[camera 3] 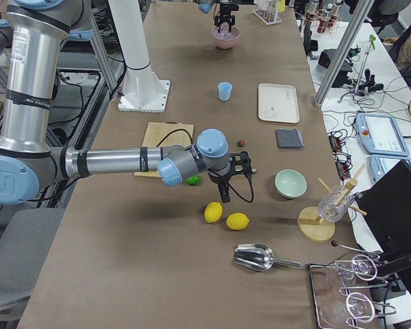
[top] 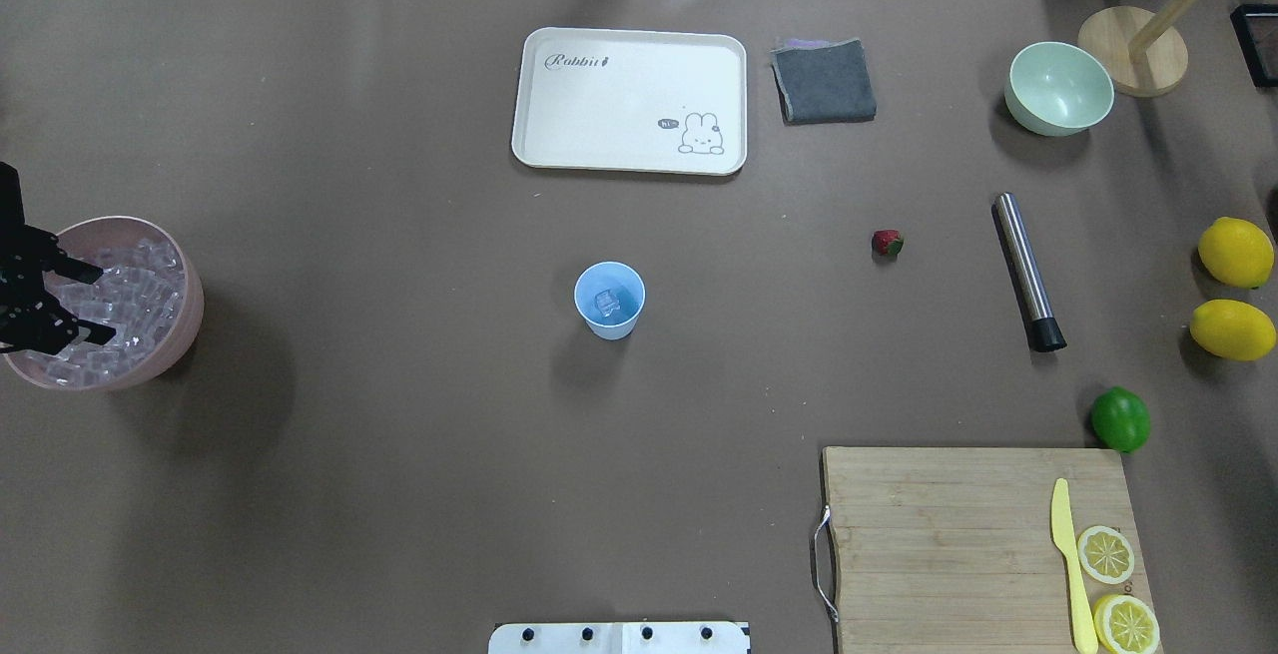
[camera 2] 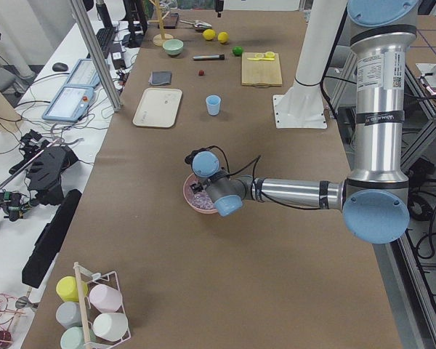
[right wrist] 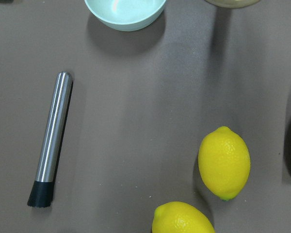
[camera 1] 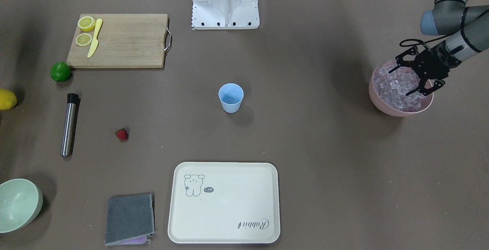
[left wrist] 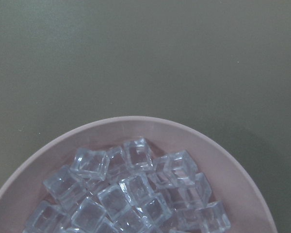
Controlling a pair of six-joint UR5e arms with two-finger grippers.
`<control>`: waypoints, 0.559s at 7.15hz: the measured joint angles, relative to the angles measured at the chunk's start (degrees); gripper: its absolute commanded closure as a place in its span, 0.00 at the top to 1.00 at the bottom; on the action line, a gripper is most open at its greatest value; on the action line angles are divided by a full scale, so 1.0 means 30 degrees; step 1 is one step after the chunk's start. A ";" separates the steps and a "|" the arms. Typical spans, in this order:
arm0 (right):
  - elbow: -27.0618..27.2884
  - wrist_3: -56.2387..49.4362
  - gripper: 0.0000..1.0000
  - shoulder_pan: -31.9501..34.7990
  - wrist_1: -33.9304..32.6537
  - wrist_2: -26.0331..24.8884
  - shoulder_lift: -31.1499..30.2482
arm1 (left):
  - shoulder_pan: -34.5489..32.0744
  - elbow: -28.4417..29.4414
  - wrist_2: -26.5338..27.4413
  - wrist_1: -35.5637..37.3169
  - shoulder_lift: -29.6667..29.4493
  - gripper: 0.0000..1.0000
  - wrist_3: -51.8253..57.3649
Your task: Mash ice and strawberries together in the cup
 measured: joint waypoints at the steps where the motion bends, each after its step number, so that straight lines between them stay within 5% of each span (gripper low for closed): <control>1: -0.0102 0.0026 1.00 -0.0018 0.0325 0.0014 -0.0017 | 0.0040 -0.0005 0.0006 -0.0010 0.0053 0.64 0.0015; 2: -0.0143 0.0031 1.00 -0.0043 0.0469 0.0009 -0.0021 | 0.0064 -0.0033 0.0009 -0.0036 0.0139 0.54 0.0030; 4: -0.0170 0.0022 1.00 -0.0134 0.0538 -0.0040 0.0020 | 0.0098 -0.0071 0.0004 -0.0077 0.0364 0.54 0.0204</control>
